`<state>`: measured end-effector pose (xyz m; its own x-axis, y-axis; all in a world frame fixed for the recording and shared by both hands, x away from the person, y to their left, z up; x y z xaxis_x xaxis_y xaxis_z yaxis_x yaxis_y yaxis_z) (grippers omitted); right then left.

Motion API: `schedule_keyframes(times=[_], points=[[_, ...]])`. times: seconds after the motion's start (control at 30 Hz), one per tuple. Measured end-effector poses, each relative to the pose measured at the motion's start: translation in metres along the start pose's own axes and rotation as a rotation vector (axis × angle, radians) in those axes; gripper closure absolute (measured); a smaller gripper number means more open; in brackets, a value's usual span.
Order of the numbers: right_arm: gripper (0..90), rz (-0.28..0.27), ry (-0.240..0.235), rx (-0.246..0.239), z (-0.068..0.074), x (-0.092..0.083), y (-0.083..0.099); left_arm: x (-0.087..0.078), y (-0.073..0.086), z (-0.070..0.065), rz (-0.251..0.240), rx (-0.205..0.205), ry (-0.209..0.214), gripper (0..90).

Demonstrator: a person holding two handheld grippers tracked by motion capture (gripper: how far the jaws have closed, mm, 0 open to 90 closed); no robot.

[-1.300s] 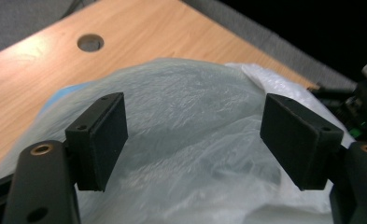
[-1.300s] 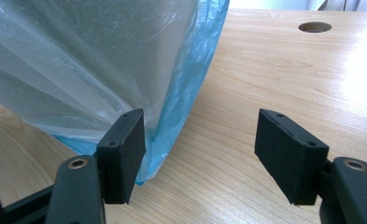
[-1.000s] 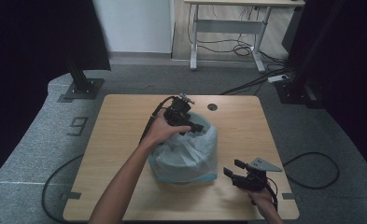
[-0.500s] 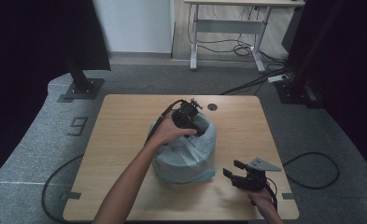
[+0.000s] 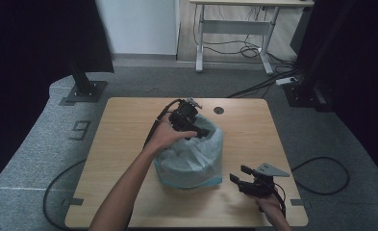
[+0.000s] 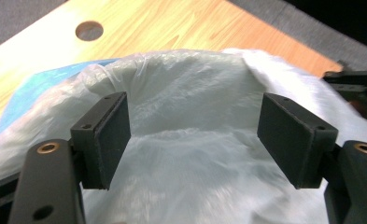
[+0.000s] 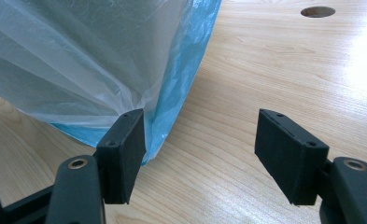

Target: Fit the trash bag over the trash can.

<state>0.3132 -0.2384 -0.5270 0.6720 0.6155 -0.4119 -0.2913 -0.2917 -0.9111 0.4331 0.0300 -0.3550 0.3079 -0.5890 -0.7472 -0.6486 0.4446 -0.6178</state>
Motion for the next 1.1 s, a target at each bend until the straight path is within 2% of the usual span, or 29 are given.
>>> schedule_keyframes(times=[0.1, 0.2, 0.4, 0.6, 0.93, 1.1], points=[[32.7, 0.002, 0.001, 0.0, 0.0, 0.0, 0.0, -0.012, 0.005, -0.003, -0.022, 0.001, 0.022, 26.2], [32.7, 0.008, 0.004, -0.005, 0.0, 0.001, 0.001, -0.019, 0.009, -0.01, -0.038, 0.015, 0.021, 26.3], [32.7, 0.02, 0.008, -0.008, 0.001, 0.002, 0.002, -0.024, 0.014, -0.026, -0.033, 0.057, 0.042, 26.3], [32.8, 0.035, 0.016, -0.011, 0.001, 0.003, 0.004, -0.012, 0.018, -0.032, 0.029, 0.069, 0.026, 25.9], [32.9, 0.046, 0.019, -0.008, -0.001, 0.005, 0.006, 0.018, 0.02, -0.019, 0.163, 0.024, -0.014, 25.0], [33.6, 0.052, 0.019, -0.001, -0.002, 0.004, 0.006, 0.026, 0.019, -0.017, 0.203, 0.011, -0.018, 24.7]])
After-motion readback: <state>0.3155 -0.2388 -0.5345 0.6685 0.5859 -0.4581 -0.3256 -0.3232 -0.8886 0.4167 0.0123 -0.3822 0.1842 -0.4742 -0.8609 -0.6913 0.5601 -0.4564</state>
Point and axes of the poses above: each handheld gripper's, and its own axes: x roughly forward along the jaws, y roughly out of its underside, z roughly to its left, the point moved 2 cm from there along x, roughly forward along the jaws, and after that the axes turned 13 degrees about -x, right-handed, at the moved point
